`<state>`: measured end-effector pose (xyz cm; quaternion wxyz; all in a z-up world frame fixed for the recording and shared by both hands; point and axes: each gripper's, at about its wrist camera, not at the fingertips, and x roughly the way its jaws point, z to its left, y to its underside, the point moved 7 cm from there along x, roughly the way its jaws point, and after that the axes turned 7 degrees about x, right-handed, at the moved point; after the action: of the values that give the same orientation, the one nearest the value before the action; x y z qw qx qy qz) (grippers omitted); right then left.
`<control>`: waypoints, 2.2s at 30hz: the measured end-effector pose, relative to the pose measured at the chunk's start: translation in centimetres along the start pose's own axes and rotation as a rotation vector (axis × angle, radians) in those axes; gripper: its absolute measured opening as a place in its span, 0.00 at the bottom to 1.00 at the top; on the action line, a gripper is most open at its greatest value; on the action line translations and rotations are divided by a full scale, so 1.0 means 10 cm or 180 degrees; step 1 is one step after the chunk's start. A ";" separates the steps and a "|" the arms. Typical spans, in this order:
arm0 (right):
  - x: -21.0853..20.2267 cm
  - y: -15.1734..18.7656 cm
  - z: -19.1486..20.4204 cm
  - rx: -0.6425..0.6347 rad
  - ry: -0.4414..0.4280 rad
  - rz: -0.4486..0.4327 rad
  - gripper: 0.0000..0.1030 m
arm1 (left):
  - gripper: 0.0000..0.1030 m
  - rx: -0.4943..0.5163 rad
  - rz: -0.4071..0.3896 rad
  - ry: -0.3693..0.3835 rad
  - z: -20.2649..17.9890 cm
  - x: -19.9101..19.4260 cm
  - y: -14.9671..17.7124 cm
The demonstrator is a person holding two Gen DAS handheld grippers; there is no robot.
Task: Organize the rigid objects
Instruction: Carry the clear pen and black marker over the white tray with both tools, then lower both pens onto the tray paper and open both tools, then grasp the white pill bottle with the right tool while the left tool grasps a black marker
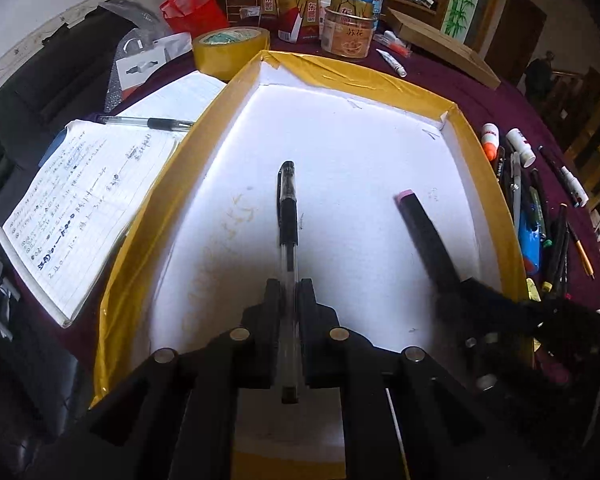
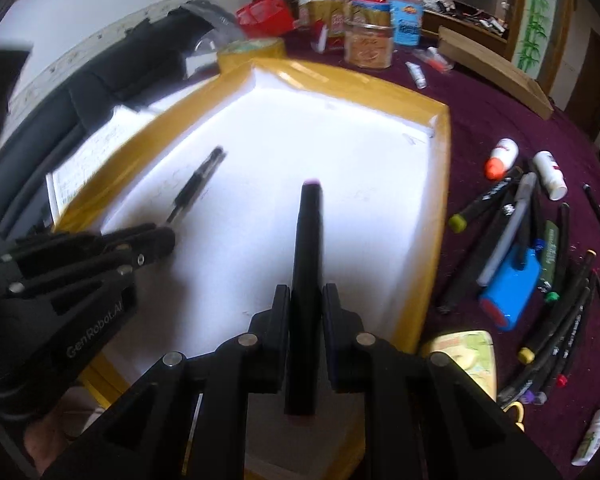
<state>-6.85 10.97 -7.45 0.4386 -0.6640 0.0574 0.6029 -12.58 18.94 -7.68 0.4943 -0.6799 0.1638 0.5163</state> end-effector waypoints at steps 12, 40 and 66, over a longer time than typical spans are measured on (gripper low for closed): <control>-0.52 0.04 -0.19 0.0289 -0.0637 -0.0543 0.47 | 0.52 0.0011 -0.0313 -0.0115 -0.01 -0.27 0.00; -1.52 1.22 -2.86 0.2025 0.0046 -0.0938 0.39 | 0.58 0.1294 -0.0137 0.0846 -2.37 -0.47 0.13; -0.97 1.15 -2.97 0.2174 0.0496 -0.0562 0.29 | 0.13 0.1824 0.0274 0.0865 -2.67 0.08 0.07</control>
<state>5.86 -19.76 -8.45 0.6798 -0.5256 0.2311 0.4563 1.69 -3.60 -9.31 0.6170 -0.5683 0.3956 0.3740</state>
